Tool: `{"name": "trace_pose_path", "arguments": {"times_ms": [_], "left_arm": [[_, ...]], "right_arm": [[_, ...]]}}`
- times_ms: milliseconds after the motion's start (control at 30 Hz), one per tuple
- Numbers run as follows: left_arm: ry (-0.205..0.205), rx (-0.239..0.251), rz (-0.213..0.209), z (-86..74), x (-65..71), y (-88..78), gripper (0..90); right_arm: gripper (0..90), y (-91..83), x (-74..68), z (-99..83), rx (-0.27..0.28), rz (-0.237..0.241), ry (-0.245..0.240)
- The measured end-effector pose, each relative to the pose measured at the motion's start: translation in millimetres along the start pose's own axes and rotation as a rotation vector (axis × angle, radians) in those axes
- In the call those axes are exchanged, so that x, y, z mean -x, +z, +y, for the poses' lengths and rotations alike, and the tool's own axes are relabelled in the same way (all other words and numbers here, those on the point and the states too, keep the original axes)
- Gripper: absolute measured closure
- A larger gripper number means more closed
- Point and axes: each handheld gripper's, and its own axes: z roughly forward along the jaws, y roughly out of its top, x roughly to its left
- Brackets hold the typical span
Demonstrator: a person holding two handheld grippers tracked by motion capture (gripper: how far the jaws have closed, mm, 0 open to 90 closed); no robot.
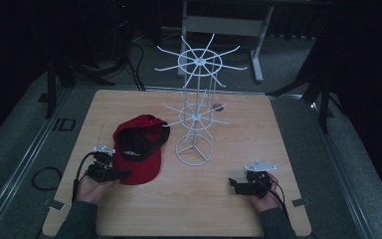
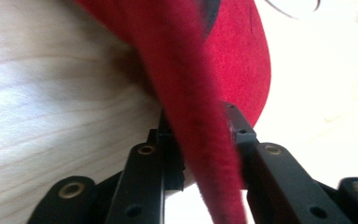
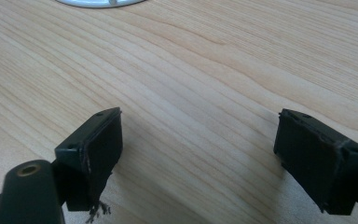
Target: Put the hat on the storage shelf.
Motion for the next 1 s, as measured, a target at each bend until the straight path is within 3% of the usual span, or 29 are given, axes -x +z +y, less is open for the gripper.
{"name": "trace_pose_path", "arguments": {"times_ms": [267, 467, 800, 1000], "left_arm": [[0.043, 0.079, 0.068, 4.6, 4.7, -9.1, 84.5], [0.065, 0.137, 0.146, 4.4, 7.2, -13.2, 85.1], [0.068, 0.186, 0.190, 8.9, 8.1, -15.3, 85.2], [0.068, 0.251, 0.203, 15.0, 12.1, -19.7, 85.4]], "right_arm": [[15.2, 0.0, 0.0, 0.0, 0.000, 0.000, 0.000], [15.2, 0.0, 0.0, 0.0, 0.000, 0.000, 0.000], [15.2, 0.0, 0.0, 0.0, 0.000, 0.000, 0.000], [15.2, 0.0, 0.0, 0.0, 0.000, 0.000, 0.000]]}}
